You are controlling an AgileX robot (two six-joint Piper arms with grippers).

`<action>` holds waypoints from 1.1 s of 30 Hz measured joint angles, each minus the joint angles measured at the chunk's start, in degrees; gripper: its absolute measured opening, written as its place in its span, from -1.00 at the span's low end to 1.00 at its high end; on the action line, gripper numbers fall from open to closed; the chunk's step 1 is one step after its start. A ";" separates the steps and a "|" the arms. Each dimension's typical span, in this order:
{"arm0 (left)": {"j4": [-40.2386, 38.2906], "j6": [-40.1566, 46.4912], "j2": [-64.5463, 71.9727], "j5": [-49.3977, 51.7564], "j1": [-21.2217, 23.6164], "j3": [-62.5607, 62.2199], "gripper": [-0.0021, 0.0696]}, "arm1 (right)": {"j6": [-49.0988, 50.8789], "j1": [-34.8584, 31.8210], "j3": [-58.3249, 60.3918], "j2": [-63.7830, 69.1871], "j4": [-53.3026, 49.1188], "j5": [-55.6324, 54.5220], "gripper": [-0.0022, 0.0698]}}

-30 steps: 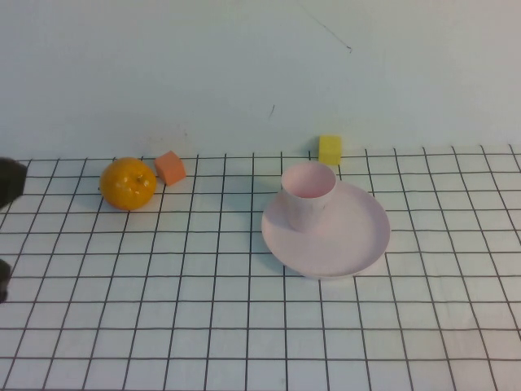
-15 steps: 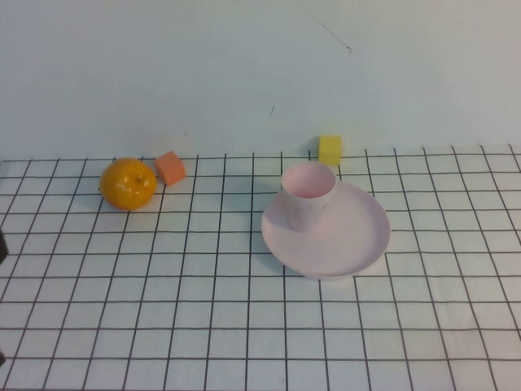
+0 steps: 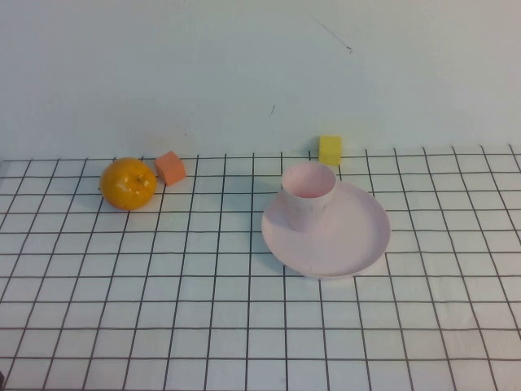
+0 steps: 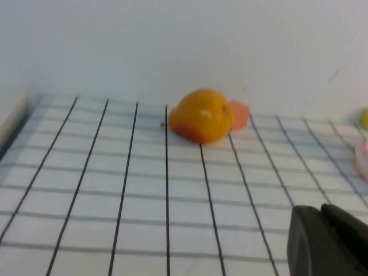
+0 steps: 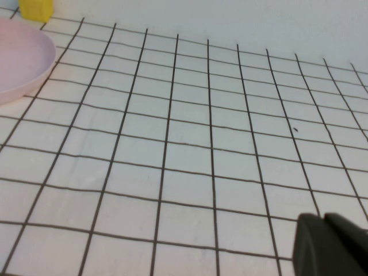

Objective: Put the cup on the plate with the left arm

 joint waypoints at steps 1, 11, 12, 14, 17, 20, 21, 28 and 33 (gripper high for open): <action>0.00 0.41 -0.14 1.77 0.37 0.12 -0.94 | 0.00 0.00 0.00 0.00 0.00 0.00 -0.95; -1.09 0.89 -0.23 8.82 0.59 0.27 -0.94 | 0.00 0.00 0.00 0.00 0.00 0.00 -0.95; -1.13 0.89 -0.23 8.94 0.59 0.27 -0.94 | 0.00 0.00 0.00 0.00 0.00 0.00 -0.95; -1.22 0.89 -0.23 9.09 0.59 0.27 -0.94 | 0.00 0.00 0.00 0.00 0.00 0.00 -0.95; -1.22 0.89 -0.23 9.16 0.59 0.20 -0.94 | 0.00 0.00 0.00 0.00 0.00 0.00 -0.95; -1.26 0.89 -0.23 9.03 0.59 0.20 -0.94 | 0.00 0.00 0.00 0.00 0.00 0.00 -0.95; -1.26 0.89 -0.23 9.03 0.59 0.20 -0.94 | 0.00 0.00 0.00 0.00 0.00 0.00 -0.95; -0.89 7.82 -0.23 9.15 0.59 0.20 -0.94 | 0.00 0.00 0.00 0.00 0.00 0.00 -0.95; -0.89 8.92 -0.23 9.15 0.59 0.20 -0.94 | 0.00 0.00 0.00 0.00 0.00 0.00 -0.95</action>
